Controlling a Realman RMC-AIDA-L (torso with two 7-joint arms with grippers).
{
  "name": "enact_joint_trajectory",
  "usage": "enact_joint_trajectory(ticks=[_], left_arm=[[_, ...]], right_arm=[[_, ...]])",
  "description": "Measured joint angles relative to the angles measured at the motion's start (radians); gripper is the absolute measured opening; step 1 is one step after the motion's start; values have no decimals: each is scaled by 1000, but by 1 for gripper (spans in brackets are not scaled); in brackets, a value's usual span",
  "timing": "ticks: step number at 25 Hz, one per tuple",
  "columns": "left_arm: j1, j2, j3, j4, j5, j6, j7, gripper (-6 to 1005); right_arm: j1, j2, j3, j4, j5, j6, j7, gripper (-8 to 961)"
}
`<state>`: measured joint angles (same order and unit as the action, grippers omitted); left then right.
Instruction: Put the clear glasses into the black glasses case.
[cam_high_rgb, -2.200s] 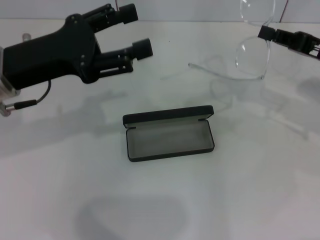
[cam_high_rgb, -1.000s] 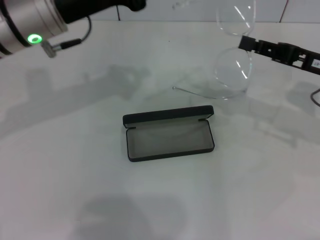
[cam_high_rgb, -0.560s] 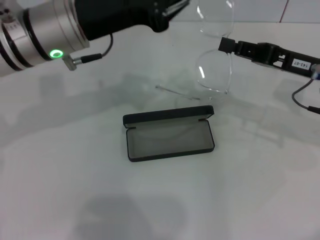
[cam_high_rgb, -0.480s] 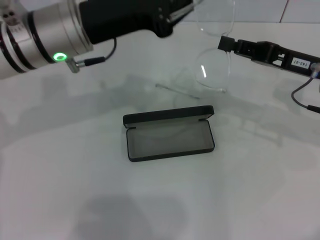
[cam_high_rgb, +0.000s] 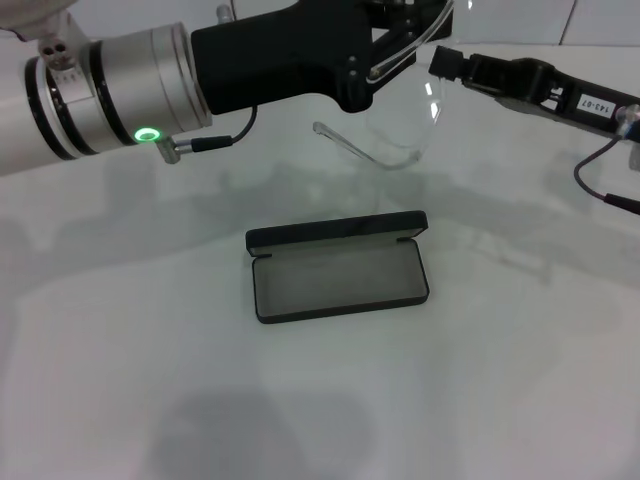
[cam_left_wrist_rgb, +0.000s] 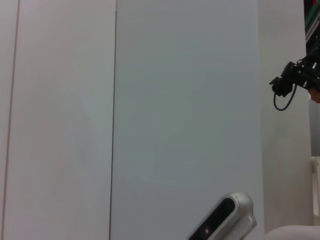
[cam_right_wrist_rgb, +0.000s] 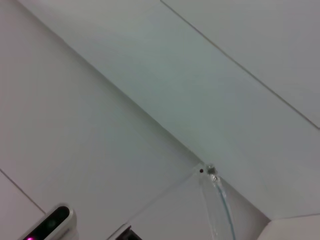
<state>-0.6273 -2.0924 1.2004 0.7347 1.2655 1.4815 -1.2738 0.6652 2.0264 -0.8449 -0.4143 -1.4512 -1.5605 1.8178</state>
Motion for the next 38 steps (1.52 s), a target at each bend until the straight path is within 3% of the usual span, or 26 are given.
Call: enact_joint_trajectory(ticks=[10,19,26,38], left_arm=[[15,-1,-1,0,-30,-9,12,45],[73,2,-77,8,-86,4,12,44],[78,4,-94,11,-137,12,14,43],[21,3,-3,17,-124,26,24,43]], right_arm=[[1,-2,-5,15,18,8,1,56],[-12,-5,-4,16,19,38,0,56],[-12,-5,-8,16,19,18,-3,55],[19,0,-55,36,15,46,-1,55]])
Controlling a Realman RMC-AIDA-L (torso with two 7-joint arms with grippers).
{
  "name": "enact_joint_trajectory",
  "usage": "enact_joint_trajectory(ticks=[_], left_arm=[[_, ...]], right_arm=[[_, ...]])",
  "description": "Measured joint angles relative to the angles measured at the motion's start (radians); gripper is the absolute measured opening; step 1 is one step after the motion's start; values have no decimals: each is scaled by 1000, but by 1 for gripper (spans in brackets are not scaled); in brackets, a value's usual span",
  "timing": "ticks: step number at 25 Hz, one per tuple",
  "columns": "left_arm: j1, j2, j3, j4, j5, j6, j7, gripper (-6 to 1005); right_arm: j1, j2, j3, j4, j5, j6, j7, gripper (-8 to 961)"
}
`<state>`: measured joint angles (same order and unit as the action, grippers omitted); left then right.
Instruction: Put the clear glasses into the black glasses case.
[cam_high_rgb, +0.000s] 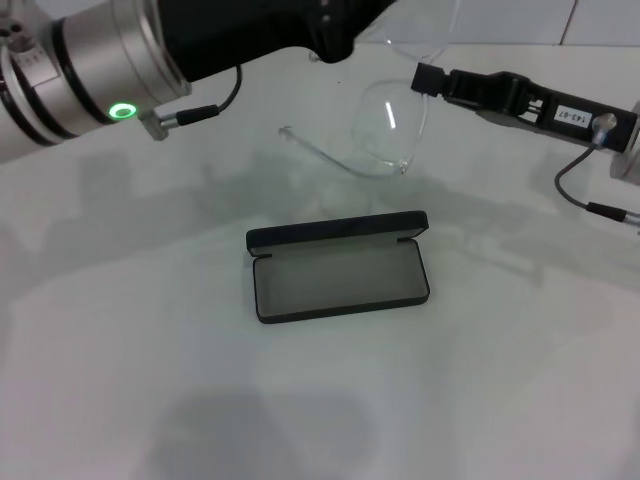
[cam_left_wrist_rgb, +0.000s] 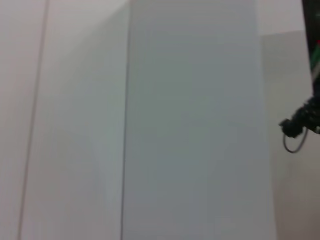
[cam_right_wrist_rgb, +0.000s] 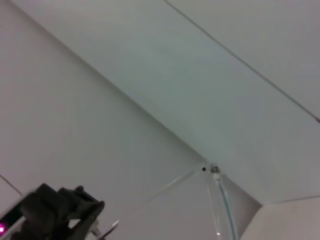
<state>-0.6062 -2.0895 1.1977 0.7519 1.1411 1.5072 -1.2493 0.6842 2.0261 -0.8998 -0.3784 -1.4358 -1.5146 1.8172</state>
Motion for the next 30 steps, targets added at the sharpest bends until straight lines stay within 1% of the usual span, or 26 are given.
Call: enact_joint_trajectory(ticks=[3,4,9,15,20,24,30], left_arm=[[-16,3,19,7,11,0,-5,42],[-27,5,28,7,36,0,-8,42],[-37,3,29,5,83,0,-13,42],[-34,1,30,-2,81,0,-13,42],[-28,0,30,9,40,19,-23,42],[-34,4,22,-20,42,9,-26,42],[-43,1,26,-48,44,4,-17,42]], right_arm=[[3,0,-14,0,2,1,0,55],[3,0,-16,0,3,1,0,55],[3,0,-17,-1,8,-9,1,55],[5,0,-18,-7,16,-17,0,54],[-1,-2,-19,-7,10,5,-6,54],[4,-1,-19,-8,11,-6,-8,54],[11,1,-19,-9,19,-33,-10,54]])
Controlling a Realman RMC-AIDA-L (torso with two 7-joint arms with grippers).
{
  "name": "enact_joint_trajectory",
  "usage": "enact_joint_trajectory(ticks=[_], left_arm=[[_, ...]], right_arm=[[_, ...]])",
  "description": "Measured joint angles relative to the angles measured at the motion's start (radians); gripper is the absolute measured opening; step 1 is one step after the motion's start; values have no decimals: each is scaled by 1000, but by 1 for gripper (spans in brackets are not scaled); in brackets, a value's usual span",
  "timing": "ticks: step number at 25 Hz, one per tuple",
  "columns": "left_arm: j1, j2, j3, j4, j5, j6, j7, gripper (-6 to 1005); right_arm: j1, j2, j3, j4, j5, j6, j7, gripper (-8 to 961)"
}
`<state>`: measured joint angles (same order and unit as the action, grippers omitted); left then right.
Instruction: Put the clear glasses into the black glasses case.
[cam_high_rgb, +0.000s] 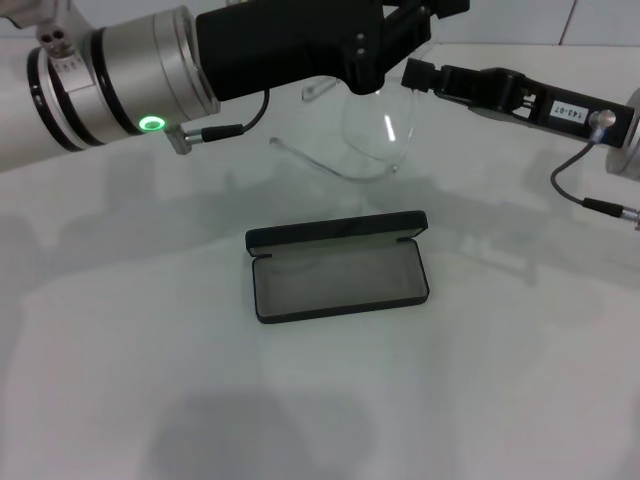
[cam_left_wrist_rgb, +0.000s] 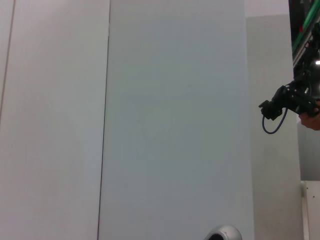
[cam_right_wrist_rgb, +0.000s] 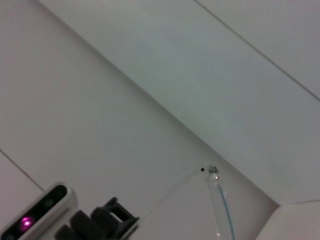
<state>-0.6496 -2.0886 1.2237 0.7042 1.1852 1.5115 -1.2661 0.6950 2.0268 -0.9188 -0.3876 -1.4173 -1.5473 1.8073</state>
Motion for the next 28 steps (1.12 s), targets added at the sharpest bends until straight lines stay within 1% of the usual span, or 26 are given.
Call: enact_joint_trajectory(ticks=[7,12,17,23,28], left_arm=[[-3,-1,-3,-34,0,-1,1,43],[0,-2,0,-36,-3,-1,3,43],[4,-3,2,-41,-6,-1,3,43],[-2,-2,1,-73,-10,-1,20,43],[-3,-2,1,-72,-20,1,24,43]], right_arm=[[6,-2,2,-2,27,-51,0,54],[6,-3,8,-2,35,-81,0,54],[6,-1,4,-2,50,-91,0,55],[4,-1,0,-2,59,-109,0,55],[-1,0,4,-2,60,-104,0,55]])
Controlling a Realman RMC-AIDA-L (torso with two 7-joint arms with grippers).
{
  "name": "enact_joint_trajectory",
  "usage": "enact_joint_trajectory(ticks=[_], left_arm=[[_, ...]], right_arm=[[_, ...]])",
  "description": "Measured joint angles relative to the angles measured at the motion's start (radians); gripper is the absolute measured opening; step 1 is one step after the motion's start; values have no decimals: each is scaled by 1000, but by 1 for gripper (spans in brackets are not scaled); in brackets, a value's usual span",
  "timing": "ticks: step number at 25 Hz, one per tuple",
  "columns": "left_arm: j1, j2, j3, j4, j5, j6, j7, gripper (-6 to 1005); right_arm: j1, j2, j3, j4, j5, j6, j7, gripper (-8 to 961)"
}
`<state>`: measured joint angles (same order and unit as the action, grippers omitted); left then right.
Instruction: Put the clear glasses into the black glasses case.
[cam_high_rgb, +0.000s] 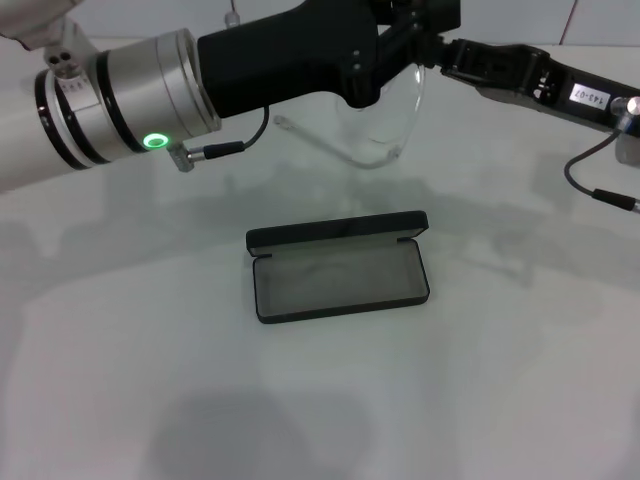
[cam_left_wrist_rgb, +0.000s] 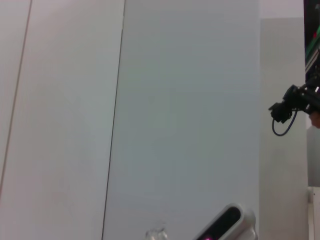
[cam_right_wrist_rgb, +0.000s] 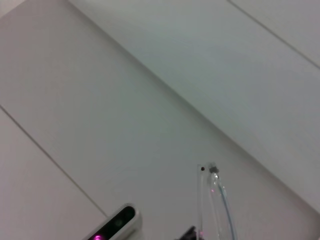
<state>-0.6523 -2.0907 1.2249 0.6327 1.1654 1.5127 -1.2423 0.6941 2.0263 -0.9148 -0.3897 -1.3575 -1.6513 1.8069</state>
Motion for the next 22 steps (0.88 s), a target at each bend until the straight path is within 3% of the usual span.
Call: enact_joint_trajectory(ticks=[8,14,22], left_arm=[[19,4,-6,32,-56,36,-4,43],[110,3,-7,162,-58,46,-8,43],[163,1,0,185,-59,75,-7,43]], right_arm=[[-47,-8,7,-1,24,81,-7,55],[-84,-8,8,3,85,156,-13,55],[-129,-8,8,11,227,168,-30,55]])
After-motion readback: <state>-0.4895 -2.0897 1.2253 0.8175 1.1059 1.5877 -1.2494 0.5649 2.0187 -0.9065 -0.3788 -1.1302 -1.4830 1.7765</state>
